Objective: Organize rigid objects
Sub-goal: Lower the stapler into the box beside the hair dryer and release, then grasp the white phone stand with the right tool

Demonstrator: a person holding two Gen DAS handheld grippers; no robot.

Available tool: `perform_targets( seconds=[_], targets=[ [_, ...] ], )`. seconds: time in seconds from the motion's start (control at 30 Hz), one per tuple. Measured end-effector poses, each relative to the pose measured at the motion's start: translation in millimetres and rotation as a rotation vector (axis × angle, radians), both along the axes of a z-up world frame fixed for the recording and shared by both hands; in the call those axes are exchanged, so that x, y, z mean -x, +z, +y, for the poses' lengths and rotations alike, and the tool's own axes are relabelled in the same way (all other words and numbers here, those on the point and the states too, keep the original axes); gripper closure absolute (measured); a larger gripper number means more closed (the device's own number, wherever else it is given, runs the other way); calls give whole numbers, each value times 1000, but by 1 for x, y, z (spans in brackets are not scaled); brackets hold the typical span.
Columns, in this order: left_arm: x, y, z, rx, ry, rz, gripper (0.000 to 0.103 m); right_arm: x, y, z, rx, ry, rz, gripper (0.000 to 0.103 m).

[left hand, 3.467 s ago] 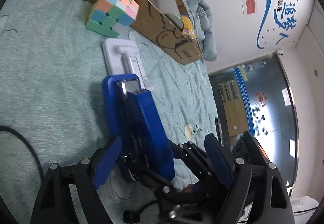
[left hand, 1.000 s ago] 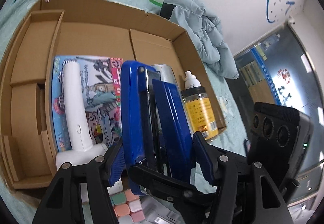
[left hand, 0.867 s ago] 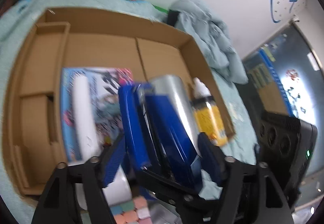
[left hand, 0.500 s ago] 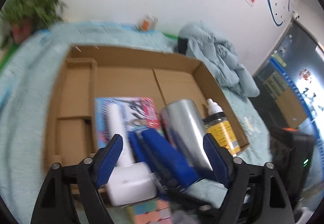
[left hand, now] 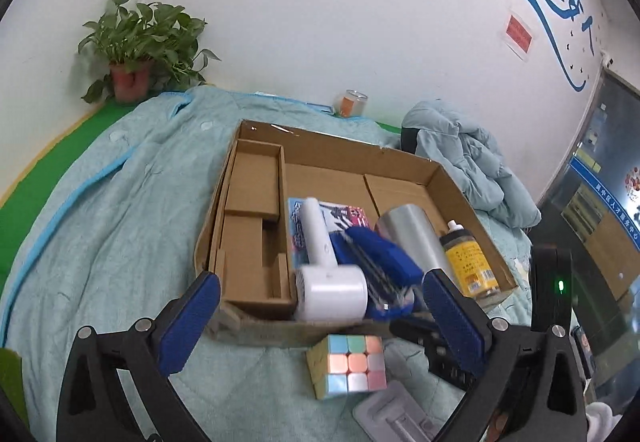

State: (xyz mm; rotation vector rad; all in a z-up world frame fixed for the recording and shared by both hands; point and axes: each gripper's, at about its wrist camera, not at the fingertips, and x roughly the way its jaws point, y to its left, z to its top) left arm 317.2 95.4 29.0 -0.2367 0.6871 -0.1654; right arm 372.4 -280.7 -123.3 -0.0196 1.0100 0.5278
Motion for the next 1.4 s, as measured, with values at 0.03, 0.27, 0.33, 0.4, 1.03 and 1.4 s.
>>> perform_targets(
  seconds=[0.03,0.27,0.33,0.4,1.03,1.4],
  targets=[
    [4,-1,1,-3,4,1,1,-2,1,2,-6,-2,2,92],
    [23,-13,5,-9,44,-18,1,7,16,6,-71,22,-31,75],
    [22,-18,3,-29,47,-11,1,23,18,-3,-77,27,-82,19],
    [21,-26,2,-36,46,7,1,40,19,-13,-76,21,-152,12],
    [38,-121,-34,222,-190,355,3,116,-58,-14,163,139,-13,22],
    [71,-161,-59,453,-259,452,29,107,-50,-43,-79,46,214,37]
  ],
)
